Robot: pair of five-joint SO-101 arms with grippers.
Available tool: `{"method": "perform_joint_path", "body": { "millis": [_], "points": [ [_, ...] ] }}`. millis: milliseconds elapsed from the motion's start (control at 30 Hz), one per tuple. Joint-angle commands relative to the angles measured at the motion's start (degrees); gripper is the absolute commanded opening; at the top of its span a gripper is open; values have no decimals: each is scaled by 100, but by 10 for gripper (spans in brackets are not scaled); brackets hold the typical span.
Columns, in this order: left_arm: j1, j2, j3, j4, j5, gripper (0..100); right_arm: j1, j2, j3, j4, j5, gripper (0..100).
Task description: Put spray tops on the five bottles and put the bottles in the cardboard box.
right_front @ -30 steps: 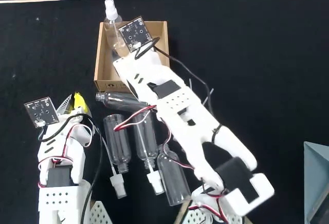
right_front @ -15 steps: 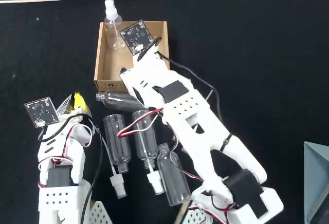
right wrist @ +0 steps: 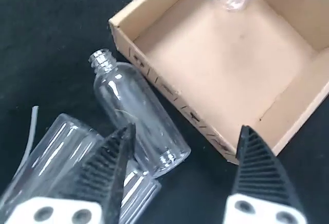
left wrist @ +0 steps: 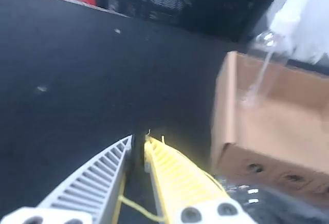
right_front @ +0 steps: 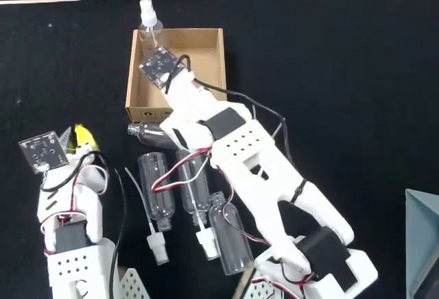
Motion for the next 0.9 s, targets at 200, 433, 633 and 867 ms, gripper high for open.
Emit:
{"method": "perform_joint_path", "body": {
  "millis": [200, 433, 633, 867],
  "points": [
    [-374, -88, -4, -132, -484, 36, -589, -321, -1130, 879, 281, 259],
    [-919, -88, -101, -141, 88, 37, -659, 215, -1912, 1424, 607, 172],
    [-998, -88, -101, -158, 158, 37, -659, 1253, -3196, 2215, 765, 181],
    [-989, -88, -101, -158, 141, 37, -791, 2316, -4637, 3086, 765, 181]
  ]
}}
